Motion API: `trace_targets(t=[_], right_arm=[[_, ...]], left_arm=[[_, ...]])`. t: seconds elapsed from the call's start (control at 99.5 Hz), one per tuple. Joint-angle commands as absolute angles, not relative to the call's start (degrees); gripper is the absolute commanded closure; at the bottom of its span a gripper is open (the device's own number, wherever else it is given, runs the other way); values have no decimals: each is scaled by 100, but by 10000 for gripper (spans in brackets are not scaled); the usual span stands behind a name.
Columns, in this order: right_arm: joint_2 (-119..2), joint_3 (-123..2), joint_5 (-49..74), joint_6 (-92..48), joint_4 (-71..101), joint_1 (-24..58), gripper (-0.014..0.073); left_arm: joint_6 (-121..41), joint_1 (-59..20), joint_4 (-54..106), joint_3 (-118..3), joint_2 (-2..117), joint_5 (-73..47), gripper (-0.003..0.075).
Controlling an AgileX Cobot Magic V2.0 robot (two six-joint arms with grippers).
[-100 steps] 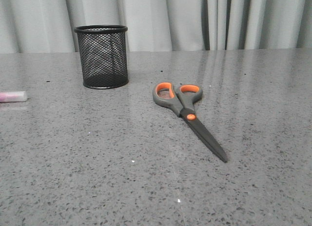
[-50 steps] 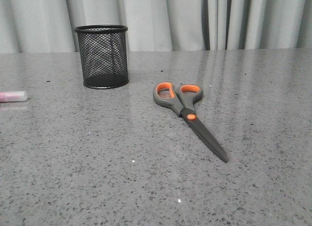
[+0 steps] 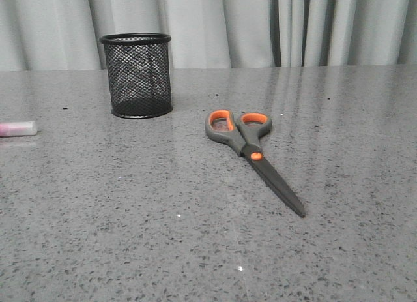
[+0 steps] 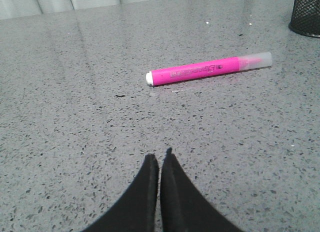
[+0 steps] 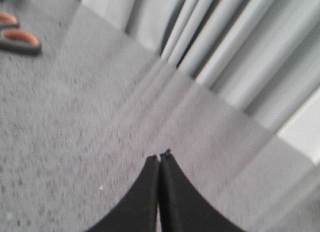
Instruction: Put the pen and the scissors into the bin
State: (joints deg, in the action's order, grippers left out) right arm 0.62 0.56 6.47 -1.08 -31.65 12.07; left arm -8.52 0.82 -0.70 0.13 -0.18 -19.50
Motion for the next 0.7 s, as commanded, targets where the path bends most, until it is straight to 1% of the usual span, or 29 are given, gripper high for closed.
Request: trace_targets(t=[0.0, 0.131, 0.211, 0.321, 0.402, 0.472, 0.593, 0.693], right_arm=[[168, 143, -151, -132, -3272, 1173, 641], [168, 143, -740, 424, -2232, 1173, 641], [168, 143, -781, 588, -1476, 1173, 641], [168, 143, -392, 683, -172, 1173, 641], [168, 143, -72, 683, 645, 1173, 641], [168, 143, -31, 683, 1014, 1173, 641], [168, 143, -373, 683, 1648, 1173, 641], [168, 143, -501, 683, 1697, 1173, 641]], left_arm=[[-817, 109, 0, 260, -215, -1726, 739], [-817, 109, 0, 260, -215, -1726, 739], [-817, 109, 0, 260, -215, -1726, 739], [-817, 109, -60, 260, -215, -1726, 739], [-817, 109, -478, 260, -215, -1726, 739], [-817, 109, -800, 260, -215, -1726, 739], [-817, 109, -841, 260, -215, -1726, 739], [-817, 109, -841, 260, -215, -1726, 739]])
